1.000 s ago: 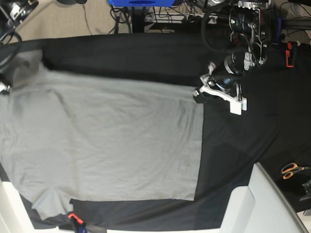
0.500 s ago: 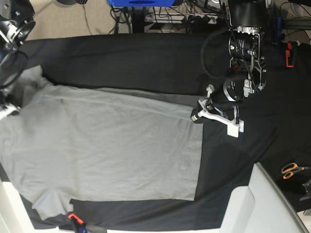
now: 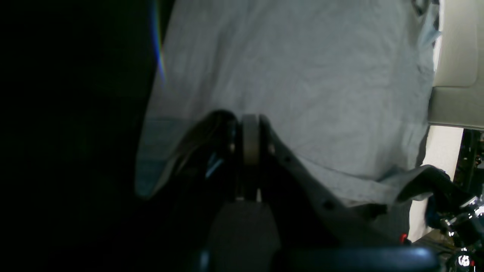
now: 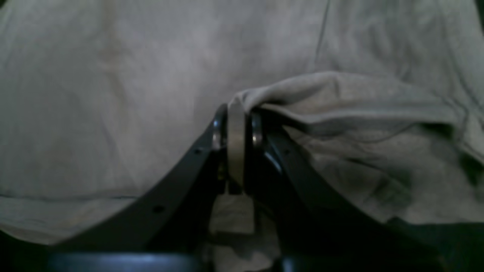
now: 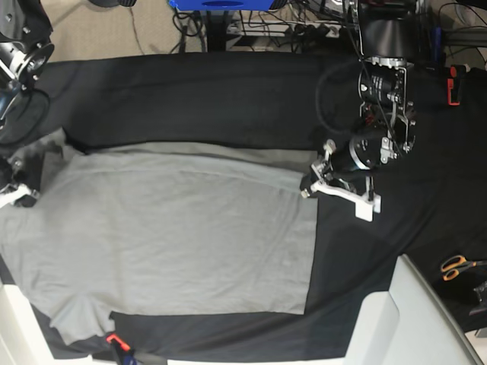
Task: Fold the T-shirt properly
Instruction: 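Lift the gripped shirt edge and fold it across the shirt body, then lay the folded edge down and open both grippers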
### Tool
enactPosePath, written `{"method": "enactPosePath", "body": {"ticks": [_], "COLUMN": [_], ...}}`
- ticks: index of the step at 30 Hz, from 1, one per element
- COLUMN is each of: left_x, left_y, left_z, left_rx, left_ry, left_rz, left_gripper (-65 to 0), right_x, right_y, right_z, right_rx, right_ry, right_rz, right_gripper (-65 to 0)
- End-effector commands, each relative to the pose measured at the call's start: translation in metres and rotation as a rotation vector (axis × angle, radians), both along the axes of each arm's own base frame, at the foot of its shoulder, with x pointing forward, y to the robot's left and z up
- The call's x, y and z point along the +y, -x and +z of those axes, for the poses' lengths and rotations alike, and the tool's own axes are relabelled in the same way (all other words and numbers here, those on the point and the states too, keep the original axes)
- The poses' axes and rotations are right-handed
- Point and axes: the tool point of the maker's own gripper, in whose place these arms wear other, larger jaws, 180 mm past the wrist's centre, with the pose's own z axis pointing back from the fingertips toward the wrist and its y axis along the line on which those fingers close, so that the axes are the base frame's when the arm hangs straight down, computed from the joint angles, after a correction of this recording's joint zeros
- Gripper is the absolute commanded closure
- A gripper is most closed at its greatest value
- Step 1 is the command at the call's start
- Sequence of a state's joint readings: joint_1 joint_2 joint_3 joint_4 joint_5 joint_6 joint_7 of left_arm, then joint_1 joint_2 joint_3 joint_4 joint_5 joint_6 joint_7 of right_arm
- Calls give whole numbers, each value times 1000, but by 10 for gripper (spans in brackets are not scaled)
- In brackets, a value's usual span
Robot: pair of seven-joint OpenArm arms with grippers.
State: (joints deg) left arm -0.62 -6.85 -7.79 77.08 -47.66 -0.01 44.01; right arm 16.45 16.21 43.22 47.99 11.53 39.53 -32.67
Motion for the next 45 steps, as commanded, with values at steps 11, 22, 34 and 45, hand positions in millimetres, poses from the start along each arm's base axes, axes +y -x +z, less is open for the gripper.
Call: {"method": "enactPosePath", "body": {"ticks": [11,22,34,45], "left_x": [8,8,13,15], "left_y": [-16,-36,-47,-47], "left_z": [10,23,19,1], "left_rx": [-53,-89,-115,-58], "left_ry": [-100,-98,-106,-98], "left_rz": [-8,-5,37,46], "left_gripper": [0,0,0,0], "right_x": [-7,-25,-21,-15], "right_y": [-26,-38,-53,-59], "right_z": [18,23,35,27], "right_rx": [-112,-154,-190,-172], "right_ry": [-25,-20,-9,-7], "right_rz": [-37,-142,-124,-141], "right_gripper": [-2,-2,0,-3]}}
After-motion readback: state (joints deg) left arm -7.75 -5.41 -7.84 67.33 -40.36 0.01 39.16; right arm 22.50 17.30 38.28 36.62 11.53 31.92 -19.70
